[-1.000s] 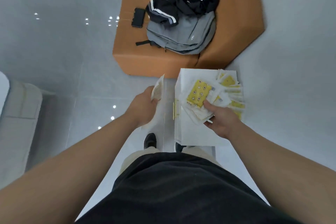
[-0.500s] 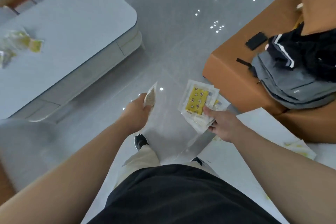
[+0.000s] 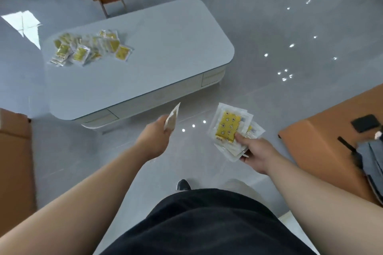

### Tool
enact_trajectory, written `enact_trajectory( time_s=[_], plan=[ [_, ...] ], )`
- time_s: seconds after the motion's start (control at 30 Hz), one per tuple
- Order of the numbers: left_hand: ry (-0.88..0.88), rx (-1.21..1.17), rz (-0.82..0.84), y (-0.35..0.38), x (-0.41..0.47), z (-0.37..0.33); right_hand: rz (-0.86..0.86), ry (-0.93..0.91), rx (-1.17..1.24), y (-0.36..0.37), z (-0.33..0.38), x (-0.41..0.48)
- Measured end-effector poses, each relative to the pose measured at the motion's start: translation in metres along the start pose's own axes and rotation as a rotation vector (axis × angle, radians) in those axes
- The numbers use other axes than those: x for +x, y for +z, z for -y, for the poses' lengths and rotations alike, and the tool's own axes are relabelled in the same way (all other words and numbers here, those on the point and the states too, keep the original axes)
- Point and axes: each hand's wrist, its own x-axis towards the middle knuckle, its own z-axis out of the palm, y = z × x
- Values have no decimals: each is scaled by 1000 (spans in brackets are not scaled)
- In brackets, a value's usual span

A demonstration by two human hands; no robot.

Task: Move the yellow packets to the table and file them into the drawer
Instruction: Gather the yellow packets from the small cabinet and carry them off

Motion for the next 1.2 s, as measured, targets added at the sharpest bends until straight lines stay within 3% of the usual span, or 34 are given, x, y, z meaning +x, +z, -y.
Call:
enact_trajectory(
  time_s=[0.4, 0.63, 0.83, 1.2],
  plan=[
    [-95, -129, -53, -98, 125, 55, 73, 27, -211, 171, 99, 113],
    [-242, -219, -120, -192, 229, 75, 134, 123, -299, 283, 183, 200],
    [-288, -290, -167, -267, 312, 78, 136, 105, -519, 378, 261, 259],
    [-282, -258, -9, -358, 450, 159, 51, 59, -737, 531, 306, 337]
  ],
)
